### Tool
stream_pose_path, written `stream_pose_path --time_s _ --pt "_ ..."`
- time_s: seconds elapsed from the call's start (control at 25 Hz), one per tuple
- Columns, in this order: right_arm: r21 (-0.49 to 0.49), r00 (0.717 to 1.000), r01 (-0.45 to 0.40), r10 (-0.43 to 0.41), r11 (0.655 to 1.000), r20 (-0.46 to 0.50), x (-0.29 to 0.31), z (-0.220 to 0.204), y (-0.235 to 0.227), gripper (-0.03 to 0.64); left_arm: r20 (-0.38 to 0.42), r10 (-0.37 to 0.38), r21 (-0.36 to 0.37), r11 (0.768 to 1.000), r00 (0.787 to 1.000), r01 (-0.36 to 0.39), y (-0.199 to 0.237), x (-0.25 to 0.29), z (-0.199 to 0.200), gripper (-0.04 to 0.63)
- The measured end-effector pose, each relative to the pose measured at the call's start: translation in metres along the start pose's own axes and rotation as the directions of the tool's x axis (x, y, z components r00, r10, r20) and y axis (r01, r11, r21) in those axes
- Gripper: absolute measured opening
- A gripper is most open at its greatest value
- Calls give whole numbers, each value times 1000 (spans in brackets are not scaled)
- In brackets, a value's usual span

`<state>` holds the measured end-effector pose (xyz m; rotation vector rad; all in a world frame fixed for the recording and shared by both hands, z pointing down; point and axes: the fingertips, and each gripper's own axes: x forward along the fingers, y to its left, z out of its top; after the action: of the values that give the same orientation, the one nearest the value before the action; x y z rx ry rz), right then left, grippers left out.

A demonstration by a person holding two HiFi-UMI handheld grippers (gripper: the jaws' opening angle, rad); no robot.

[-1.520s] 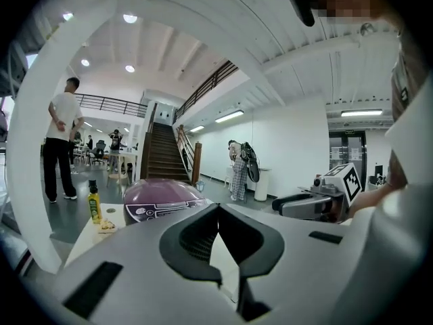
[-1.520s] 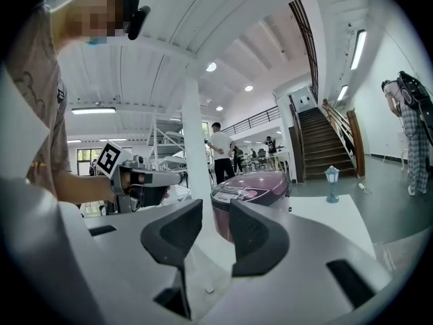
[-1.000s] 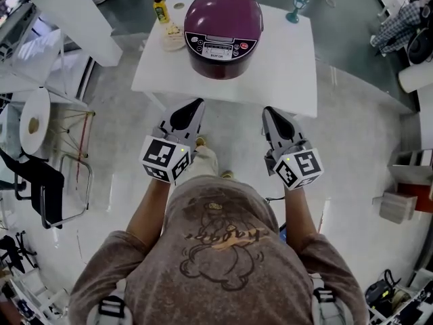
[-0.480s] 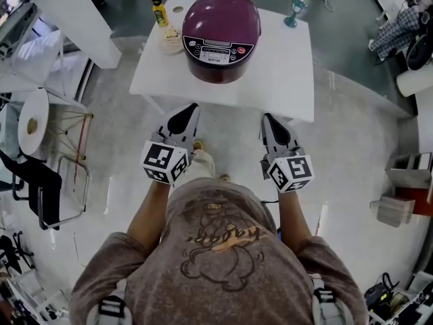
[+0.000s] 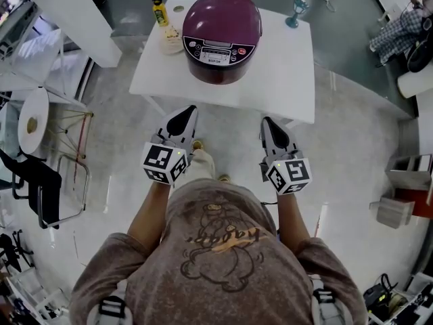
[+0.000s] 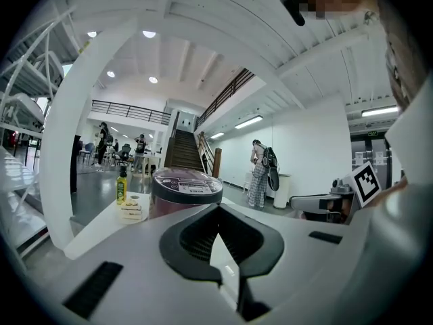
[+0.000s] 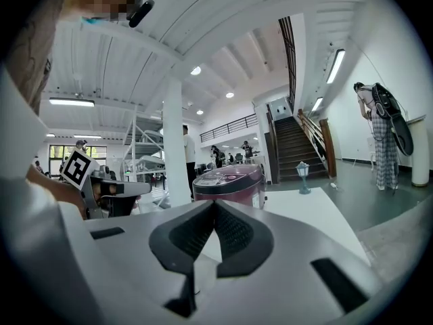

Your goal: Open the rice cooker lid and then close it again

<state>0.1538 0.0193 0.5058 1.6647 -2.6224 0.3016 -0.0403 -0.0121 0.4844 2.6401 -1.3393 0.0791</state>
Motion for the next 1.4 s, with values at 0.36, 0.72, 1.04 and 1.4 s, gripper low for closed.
stream_pose_path --time_s 0.36,0.72,1.04,1.4 --pt "-5 1000 0 0 1000 -10 1 -1 -3 -3 8 1 -11 1000 1000 -1 -1 3 2 20" --pt "-2 1000 -9 9 1000 -9 2 -2 -1 -6 10 0 -27 1000 1000 0 -5 5 1 20" --pt "-2 1000 -12 12 1000 -1 1 1 3 -6 14 7 -47 999 1000 -6 0 -1 2 20" --pt "7 1000 -19 19 1000 -1 1 -4 11 -7 3 16 -62 998 1000 -16 6 -9 -6 20"
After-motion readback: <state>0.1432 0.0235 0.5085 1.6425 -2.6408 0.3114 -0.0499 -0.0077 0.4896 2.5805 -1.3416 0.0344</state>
